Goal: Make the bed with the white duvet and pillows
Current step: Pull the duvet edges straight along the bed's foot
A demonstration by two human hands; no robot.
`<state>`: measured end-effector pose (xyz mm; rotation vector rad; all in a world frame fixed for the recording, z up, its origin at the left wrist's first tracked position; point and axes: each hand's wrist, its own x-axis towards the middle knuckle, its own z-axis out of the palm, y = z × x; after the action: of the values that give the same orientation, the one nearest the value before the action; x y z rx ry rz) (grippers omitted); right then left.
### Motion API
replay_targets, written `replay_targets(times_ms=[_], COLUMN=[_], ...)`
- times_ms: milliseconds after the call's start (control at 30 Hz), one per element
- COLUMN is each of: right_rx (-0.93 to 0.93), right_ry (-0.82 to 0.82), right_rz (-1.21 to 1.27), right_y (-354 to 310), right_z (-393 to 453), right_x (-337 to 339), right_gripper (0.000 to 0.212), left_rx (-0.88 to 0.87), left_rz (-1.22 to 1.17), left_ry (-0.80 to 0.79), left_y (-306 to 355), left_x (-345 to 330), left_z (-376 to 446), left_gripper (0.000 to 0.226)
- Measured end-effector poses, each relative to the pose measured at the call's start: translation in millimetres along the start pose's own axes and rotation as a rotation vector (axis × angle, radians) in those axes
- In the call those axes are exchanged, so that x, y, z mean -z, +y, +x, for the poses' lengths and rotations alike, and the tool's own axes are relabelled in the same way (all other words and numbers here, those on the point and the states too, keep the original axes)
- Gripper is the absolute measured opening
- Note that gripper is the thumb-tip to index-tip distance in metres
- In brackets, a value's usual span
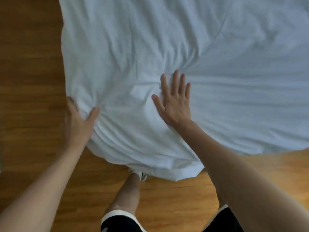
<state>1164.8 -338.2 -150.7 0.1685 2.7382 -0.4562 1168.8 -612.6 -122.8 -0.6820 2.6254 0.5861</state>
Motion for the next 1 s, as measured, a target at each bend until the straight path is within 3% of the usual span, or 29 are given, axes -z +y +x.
replay_targets(times_ms=[67,167,267,533,667,733,800,867,1000], right_rx=[0.005,-0.034,-0.011,0.059,0.049,-0.021,-0.023,-0.006,0.011], right_ry=[-0.025,-0.076,-0.055,0.152,0.232,0.156,0.045,0.028,0.055], right_rz=[0.023,0.074,0.061,0.191,0.172,0.125,0.055,0.034,0.036], right_y=[-47,-84,-85,-128,-129,-109,-91,-85,-87], right_z=[-1,-7,-9,-62,-82,-80,-79,-76,-76], right_x=[-13,-23,-24,-7,-16,-34,-52,-59,-56], right_gripper=[0.075,0.075,0.073,0.062,0.058,0.058,0.061,0.062,0.063], left_rx=[-0.133,-0.099,-0.149,-0.524,-0.431,-0.217,0.074,0.051,-0.226], left_rz=[-0.002,-0.133,-0.05,-0.121,-0.067,0.054,0.091,0.043,-0.15], left_ry=[0.077,0.121,0.176,0.301,0.318,0.221,0.047,0.053,0.255], left_y=[3,18,26,-12,-27,-33,-33,-29,-13], left_x=[3,-6,-16,63,54,31,16,8,2], left_z=[-1,-8,-4,-1,18,23,20,12,-10], left_gripper=[0.067,0.052,0.036,0.041,0.033,0.014,0.029,0.041,0.044])
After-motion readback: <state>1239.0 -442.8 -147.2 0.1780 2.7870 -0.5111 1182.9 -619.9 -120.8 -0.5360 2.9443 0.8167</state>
